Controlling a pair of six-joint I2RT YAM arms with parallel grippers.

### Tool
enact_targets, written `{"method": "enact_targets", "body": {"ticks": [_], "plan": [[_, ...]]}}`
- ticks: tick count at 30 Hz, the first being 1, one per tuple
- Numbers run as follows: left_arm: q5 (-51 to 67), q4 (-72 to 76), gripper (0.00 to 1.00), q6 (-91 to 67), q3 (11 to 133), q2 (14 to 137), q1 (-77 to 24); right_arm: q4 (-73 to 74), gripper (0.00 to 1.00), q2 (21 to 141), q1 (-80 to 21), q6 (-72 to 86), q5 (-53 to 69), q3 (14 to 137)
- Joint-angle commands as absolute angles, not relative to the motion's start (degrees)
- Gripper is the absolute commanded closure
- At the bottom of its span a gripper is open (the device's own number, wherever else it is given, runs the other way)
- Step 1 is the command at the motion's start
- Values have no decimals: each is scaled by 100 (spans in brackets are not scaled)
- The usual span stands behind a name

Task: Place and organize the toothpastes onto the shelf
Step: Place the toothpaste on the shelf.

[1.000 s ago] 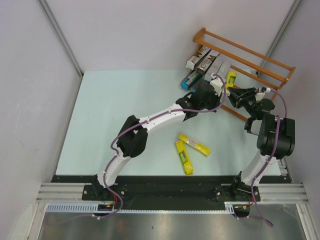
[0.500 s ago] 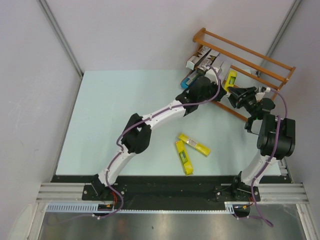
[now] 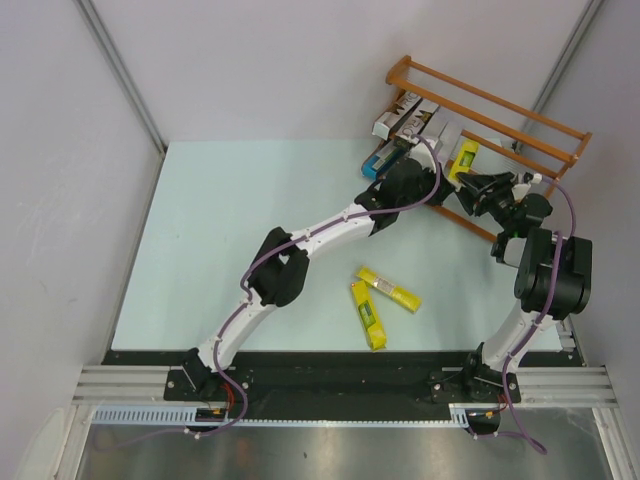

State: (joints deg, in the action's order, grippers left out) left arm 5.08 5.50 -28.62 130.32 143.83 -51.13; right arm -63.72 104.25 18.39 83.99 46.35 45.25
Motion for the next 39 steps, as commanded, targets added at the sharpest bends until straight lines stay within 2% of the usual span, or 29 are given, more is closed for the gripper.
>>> {"method": "enact_targets", "body": {"ticks": [1,8,20,27,34,39], "plan": [[317,1046,99,-3041,13315,14431,-5133,-6363,41,10178,1934,8359,4579,4816],[194,1099,100,-3182,13772,14844,-5159,-6196,40,10029,1925,8279,4588,4825],[-342,1660,98,-3454,13816,15012,-5150,-5933,39,9765,1934,8165,4711,4825],[-317,1723,98,-3384,13834,14977,-5133,-4898,37,9282,1934,7533,4693,4825],[95,1977,98,-3243,13202,14468,-5142,-3719,35,8597,1934,6742,4667,4825],[325,2513,92,-3182,11920,13626,-5168,-2675,32,7990,1934,6048,4509,4817]]}}
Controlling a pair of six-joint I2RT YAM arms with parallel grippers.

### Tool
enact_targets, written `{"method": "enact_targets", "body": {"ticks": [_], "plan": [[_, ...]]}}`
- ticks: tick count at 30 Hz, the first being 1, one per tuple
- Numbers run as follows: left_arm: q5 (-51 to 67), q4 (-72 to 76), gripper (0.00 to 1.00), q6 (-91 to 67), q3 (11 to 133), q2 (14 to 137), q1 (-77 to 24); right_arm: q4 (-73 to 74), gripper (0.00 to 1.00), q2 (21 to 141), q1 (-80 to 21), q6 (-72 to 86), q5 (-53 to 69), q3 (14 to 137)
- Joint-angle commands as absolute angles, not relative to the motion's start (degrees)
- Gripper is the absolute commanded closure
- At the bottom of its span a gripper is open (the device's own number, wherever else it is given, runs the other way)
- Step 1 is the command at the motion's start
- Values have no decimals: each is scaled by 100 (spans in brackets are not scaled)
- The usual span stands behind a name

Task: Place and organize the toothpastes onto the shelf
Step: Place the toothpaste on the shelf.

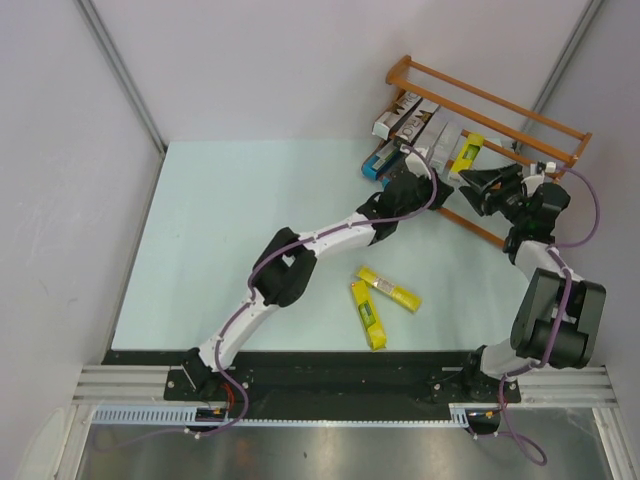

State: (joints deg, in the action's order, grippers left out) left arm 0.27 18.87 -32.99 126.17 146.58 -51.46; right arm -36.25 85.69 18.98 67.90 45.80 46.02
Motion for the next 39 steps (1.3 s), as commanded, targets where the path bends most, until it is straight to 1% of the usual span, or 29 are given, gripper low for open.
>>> {"method": "enact_targets", "body": {"ticks": [1,4,12,15,16,18,19,21,22,23,24,25,27,33,39], "plan": [[360,2627,91,-3121,11744,13501,-5177,-2507,31,7876,1934,5960,4491,4825],[404,2768,87,-2954,11033,13009,-5221,-1891,30,7480,1942,5573,4421,4816],[369,2997,63,-2602,9801,11875,-5335,-573,26,6400,1942,4870,4192,4808],[273,3076,53,-2479,8968,11304,-5370,-194,25,6040,1934,4668,4061,4781],[220,3076,46,-2435,8782,10963,-5379,-19,25,5960,1934,4615,4052,4781],[53,2998,38,-2338,8248,10610,-5396,263,24,5723,1934,4414,4008,4781],[9,2971,28,-2312,8061,10295,-5396,481,24,5626,1942,4351,3973,4773],[-202,2866,20,-2259,7544,9924,-5396,702,23,5389,1942,4211,3894,4738],[-254,2813,14,-2215,7393,9610,-5396,851,22,5318,1934,4097,3867,4720],[-316,2725,11,-2128,7252,9467,-5396,913,21,5256,1942,4052,3824,4659],[-343,2664,5,-2066,7007,9353,-5396,958,21,5125,1934,4017,3788,4641],[-386,2559,3,-2013,6909,9212,-5396,1089,21,5072,1934,3930,3771,4623],[-474,2260,0,-1855,6672,8852,-5396,1160,21,4975,1934,3885,3753,4553],[-781,1785,0,-1644,5855,7990,-5396,1300,19,4676,1934,3779,3691,4360],[-879,1064,1,-1872,5099,7313,-5396,1704,19,4316,1890,3463,3569,4088]]}}
